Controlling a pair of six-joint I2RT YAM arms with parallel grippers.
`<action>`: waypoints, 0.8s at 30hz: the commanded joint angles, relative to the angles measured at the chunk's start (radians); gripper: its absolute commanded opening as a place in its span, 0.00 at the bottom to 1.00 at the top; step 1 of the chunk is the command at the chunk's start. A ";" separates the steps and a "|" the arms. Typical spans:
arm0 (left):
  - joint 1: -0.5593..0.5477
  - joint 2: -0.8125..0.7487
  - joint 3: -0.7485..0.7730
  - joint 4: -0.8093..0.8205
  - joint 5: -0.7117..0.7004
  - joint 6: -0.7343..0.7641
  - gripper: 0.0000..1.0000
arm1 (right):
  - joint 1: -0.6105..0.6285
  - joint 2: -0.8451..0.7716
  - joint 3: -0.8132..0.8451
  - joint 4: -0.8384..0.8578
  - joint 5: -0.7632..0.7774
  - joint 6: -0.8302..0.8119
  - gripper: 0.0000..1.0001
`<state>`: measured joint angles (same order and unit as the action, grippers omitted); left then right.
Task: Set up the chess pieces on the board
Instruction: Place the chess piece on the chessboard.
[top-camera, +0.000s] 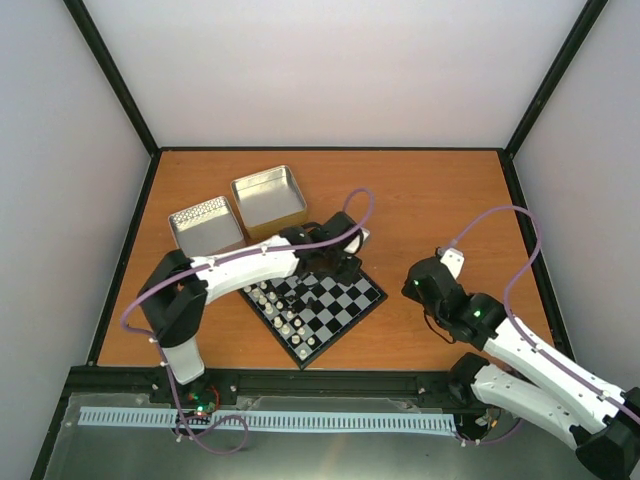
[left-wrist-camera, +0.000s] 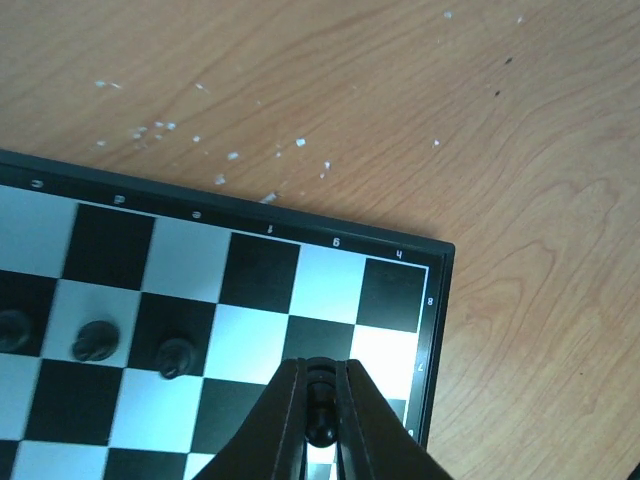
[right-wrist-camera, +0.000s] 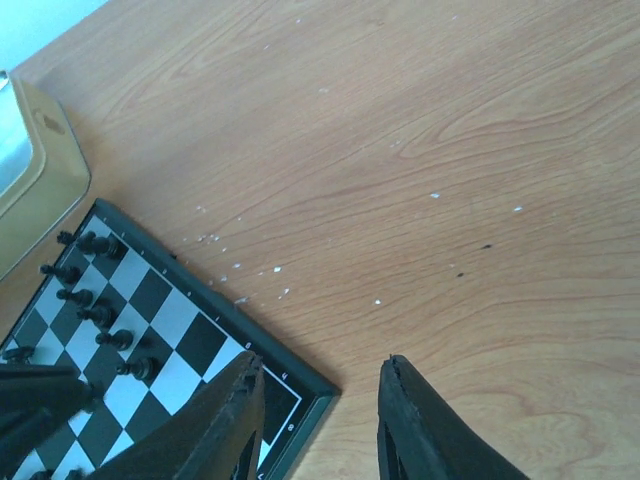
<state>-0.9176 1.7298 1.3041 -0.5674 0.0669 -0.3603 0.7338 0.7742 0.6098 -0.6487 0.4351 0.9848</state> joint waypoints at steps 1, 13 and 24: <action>-0.032 0.066 0.075 -0.035 -0.044 -0.055 0.02 | -0.007 -0.049 -0.015 -0.055 0.098 0.067 0.33; -0.031 0.176 0.083 -0.088 -0.053 -0.074 0.03 | -0.007 -0.049 -0.034 -0.048 0.087 0.072 0.36; -0.032 0.217 0.103 -0.111 -0.119 -0.060 0.06 | -0.007 -0.040 -0.031 -0.040 0.080 0.066 0.37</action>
<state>-0.9447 1.9285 1.3689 -0.6510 -0.0063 -0.4183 0.7338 0.7341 0.5858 -0.6930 0.4854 1.0370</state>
